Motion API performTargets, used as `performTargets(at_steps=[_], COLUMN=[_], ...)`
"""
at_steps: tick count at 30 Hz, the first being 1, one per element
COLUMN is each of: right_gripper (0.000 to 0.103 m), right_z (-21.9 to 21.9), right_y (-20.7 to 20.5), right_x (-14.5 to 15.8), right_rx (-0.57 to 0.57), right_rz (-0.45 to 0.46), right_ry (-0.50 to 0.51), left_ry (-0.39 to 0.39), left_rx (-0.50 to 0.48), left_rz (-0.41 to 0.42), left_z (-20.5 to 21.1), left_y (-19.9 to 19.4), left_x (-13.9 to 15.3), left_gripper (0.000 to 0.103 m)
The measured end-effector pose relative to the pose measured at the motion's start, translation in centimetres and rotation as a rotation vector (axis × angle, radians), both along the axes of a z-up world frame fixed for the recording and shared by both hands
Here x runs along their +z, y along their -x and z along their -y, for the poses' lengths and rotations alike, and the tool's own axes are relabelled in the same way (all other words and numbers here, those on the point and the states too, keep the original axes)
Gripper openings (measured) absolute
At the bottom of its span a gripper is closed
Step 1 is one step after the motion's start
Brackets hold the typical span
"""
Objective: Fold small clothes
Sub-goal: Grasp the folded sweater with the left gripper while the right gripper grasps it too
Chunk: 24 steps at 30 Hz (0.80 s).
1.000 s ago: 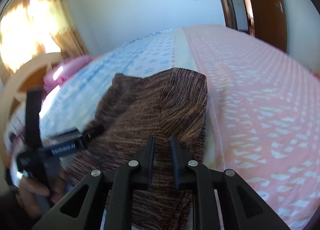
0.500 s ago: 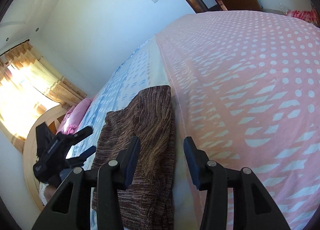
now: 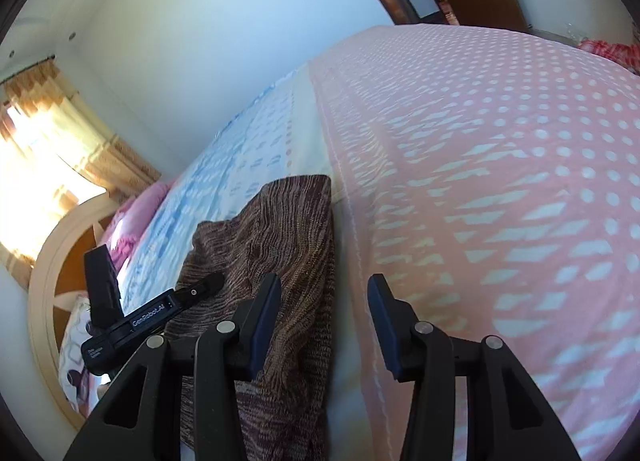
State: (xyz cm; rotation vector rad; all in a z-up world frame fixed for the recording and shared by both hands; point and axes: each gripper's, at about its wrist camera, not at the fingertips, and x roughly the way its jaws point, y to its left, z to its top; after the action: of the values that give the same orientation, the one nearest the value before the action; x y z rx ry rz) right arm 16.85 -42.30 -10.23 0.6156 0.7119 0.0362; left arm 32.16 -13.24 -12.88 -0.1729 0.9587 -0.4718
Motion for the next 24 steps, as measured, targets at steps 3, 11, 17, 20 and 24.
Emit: performTargets(at_steps=[3,11,17,20,24], right_gripper=[0.063,0.063,0.063,0.064,0.050], right_z=[-0.6,-3.5,-3.7,-3.8,-5.5], right_y=[-2.4,-4.9,-6.7,-7.8,-7.7], right_x=[-0.9,-1.0,-1.1,-1.6,-1.2], right_rx=[0.051,0.192,0.210,0.191,0.242], right_rz=[-0.052,-0.078,-0.109,-0.093,-0.068], right_ry=[-0.004,0.085,0.118,0.084,0.187], left_ry=[-0.017,-0.041,-0.052,-0.058,-0.051], left_rx=[-0.002,0.005,0.007,0.008,0.009], left_rz=[0.010,0.029,0.033,0.037,0.036], left_z=[0.0,0.4,0.5,0.6,0.5], left_y=[-0.1,0.2,0.2,0.2,0.1], left_x=[-0.1,0.0,0.0,0.0,0.0], left_gripper=[0.077,0.074,0.074,0.074,0.074])
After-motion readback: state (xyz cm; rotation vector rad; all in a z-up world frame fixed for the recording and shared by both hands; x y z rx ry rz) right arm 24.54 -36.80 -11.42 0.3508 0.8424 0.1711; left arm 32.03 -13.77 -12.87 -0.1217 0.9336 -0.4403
